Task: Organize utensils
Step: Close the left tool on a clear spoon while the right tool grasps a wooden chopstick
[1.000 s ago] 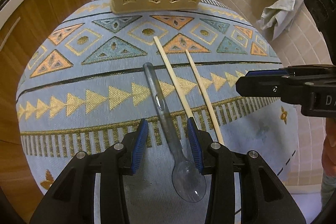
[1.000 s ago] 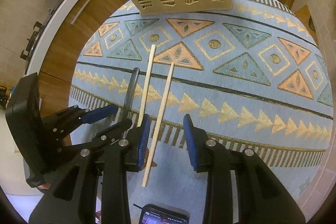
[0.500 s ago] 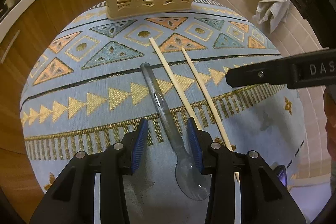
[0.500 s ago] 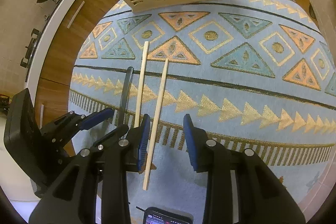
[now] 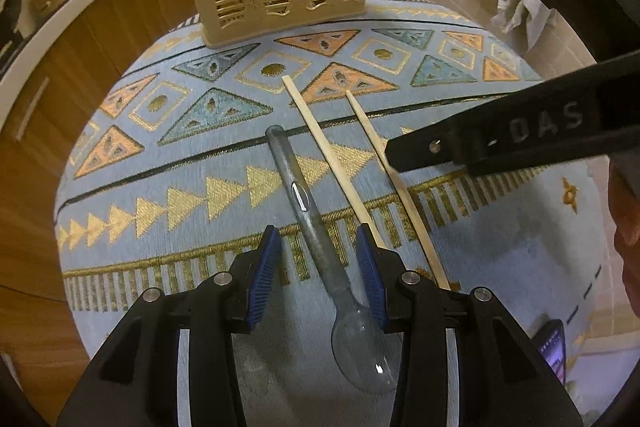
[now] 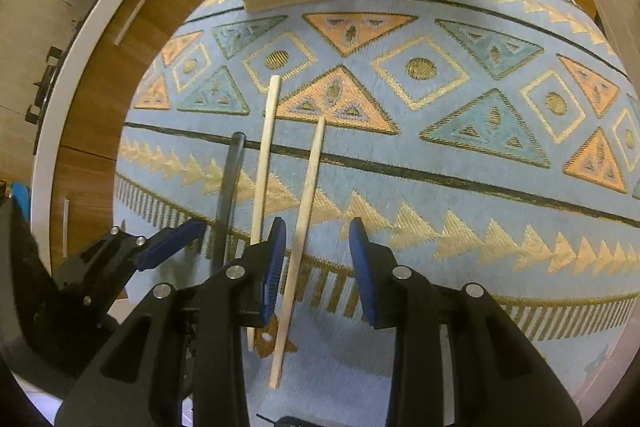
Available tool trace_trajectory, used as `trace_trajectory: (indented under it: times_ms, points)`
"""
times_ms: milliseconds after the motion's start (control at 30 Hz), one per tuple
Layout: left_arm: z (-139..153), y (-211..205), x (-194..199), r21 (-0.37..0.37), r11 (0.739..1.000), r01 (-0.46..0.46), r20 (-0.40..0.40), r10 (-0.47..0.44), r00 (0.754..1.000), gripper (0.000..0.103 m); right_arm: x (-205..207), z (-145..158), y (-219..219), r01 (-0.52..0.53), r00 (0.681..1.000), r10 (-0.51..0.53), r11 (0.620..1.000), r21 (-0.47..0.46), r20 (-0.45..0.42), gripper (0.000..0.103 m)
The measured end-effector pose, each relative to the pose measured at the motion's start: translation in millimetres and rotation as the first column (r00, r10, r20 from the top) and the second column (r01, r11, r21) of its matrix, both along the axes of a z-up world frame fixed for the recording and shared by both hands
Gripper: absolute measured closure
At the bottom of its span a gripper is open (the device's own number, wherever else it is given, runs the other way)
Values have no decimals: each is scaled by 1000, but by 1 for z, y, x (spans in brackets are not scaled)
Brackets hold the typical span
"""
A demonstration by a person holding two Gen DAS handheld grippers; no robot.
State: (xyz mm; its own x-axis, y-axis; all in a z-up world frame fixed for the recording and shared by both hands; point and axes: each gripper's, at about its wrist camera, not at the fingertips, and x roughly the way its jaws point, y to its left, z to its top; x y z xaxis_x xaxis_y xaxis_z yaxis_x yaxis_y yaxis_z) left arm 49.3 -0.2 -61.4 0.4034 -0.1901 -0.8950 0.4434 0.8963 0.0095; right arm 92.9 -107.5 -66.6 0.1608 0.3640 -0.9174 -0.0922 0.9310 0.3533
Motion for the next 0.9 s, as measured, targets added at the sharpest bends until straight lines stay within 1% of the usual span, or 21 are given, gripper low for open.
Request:
trace_trajectory:
  times_ms: [33, 67, 100, 133, 167, 200, 233, 267, 300, 367, 433, 467, 500, 633, 800, 900]
  points:
    - [0, -1, 0, 19, 1000, -3, 9, 3, 1000, 73, 0, 0, 3, -5, 1000, 5, 1000, -5, 4, 73]
    - [0, -4, 0, 48, 999, -8, 24, 7, 1000, 79, 0, 1, 5, -11, 1000, 11, 1000, -15, 11, 73]
    - [0, -3, 0, 52, 999, -14, 29, 13, 1000, 86, 1, 2, 8, -15, 1000, 16, 999, -28, 20, 73]
    - [0, -1, 1, 58, 998, -24, 34, 22, 999, 89, 1, 4, 13, -24, 999, 26, 998, -58, 36, 73]
    - [1, 3, 3, 46, 998, -33, 32, 32, 999, 93, 1, 5, 17, -33, 998, 36, 996, -79, 44, 74]
    - [2, 8, 4, 22, 999, -39, 26, 38, 999, 93, 0, 3, 22, -42, 998, 47, 994, -99, 48, 79]
    - [2, 11, 4, -1, 999, -46, 20, 46, 999, 93, -1, 1, 25, -51, 997, 56, 991, -120, 43, 83]
    - [3, 17, 6, -35, 998, -61, 11, 61, 998, 93, -5, 2, 29, -53, 996, 64, 986, -155, 67, 85]
    - [3, 21, 6, -52, 996, -73, 12, 73, 997, 93, -8, 2, 34, -66, 994, 82, 980, -189, 79, 85]
    - [3, 26, 5, -73, 993, -89, 21, 91, 996, 93, -12, 2, 41, -84, 989, 110, 968, -237, 95, 86]
    - [4, 30, 3, -98, 990, -103, 25, 106, 994, 93, -14, 2, 46, -92, 986, 126, 956, -278, 105, 89]
    - [5, 32, 3, -105, 988, -113, 30, 117, 993, 93, -15, 2, 49, -100, 985, 137, 950, -296, 108, 92]
    - [5, 32, 2, -108, 987, -121, 33, 125, 992, 93, -15, 2, 51, -108, 984, 147, 946, -305, 105, 96]
    - [9, 39, 2, -127, 981, -144, 37, 150, 988, 93, -17, 2, 48, -128, 983, 160, 950, -286, 93, 99]
    - [10, 45, 9, -111, 978, -175, 35, 179, 983, 93, -10, 10, 8, -61, 991, 92, 959, -276, 100, 99]
    - [8, 48, 14, -94, 977, -189, 23, 192, 981, 93, -4, 12, -11, -37, 993, 69, 957, -288, 100, 99]
